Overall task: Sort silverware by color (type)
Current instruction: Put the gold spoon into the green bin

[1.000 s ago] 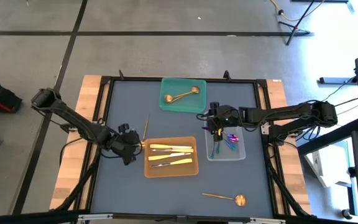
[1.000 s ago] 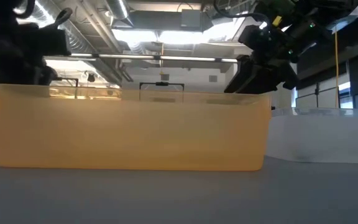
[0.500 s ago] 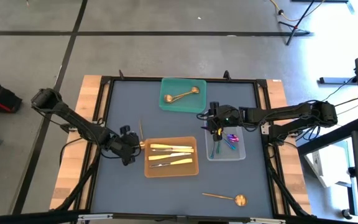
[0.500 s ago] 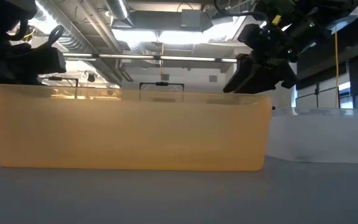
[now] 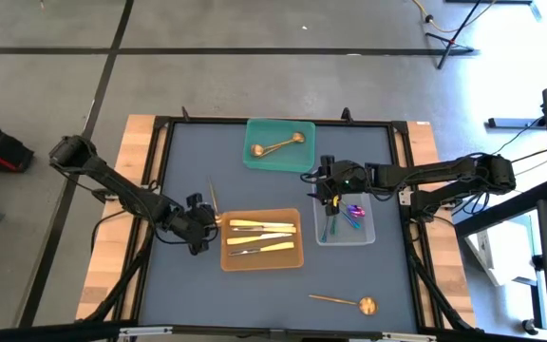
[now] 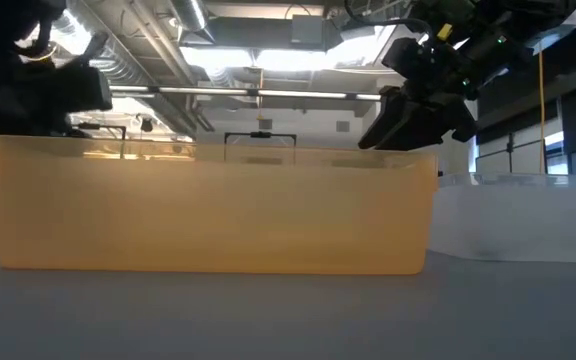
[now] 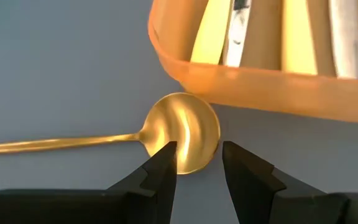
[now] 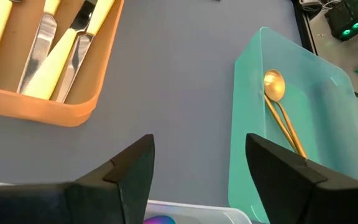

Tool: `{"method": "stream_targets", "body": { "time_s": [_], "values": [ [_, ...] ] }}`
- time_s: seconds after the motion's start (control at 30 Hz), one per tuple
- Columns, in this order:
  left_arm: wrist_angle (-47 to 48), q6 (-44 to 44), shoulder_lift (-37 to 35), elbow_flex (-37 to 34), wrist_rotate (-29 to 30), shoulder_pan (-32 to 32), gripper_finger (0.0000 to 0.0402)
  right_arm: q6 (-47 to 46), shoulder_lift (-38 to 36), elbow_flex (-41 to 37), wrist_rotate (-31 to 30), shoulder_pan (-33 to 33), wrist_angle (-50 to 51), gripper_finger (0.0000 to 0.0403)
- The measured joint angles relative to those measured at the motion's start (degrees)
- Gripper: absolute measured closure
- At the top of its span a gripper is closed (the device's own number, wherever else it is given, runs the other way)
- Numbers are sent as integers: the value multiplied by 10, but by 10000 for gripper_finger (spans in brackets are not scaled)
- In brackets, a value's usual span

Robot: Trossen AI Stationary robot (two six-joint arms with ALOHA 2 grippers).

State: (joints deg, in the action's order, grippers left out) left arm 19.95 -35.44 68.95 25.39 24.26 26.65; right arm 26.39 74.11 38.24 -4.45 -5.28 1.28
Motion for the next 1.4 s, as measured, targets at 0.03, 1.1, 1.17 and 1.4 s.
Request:
{"method": "stream_targets", "body": {
  "time_s": [0.03,1.1,1.17,1.4],
  "values": [
    [-4,0,11,0,1,0,278,0,0,0,0,0,0,164],
    [-21,23,88,2,116,-19,383,-3,0,0,0,0,-12,164],
    [-6,20,81,13,117,-19,383,-3,0,0,0,0,-12,164],
    [103,2,41,92,127,-39,387,-3,0,0,0,0,-13,164]
  ]
}}
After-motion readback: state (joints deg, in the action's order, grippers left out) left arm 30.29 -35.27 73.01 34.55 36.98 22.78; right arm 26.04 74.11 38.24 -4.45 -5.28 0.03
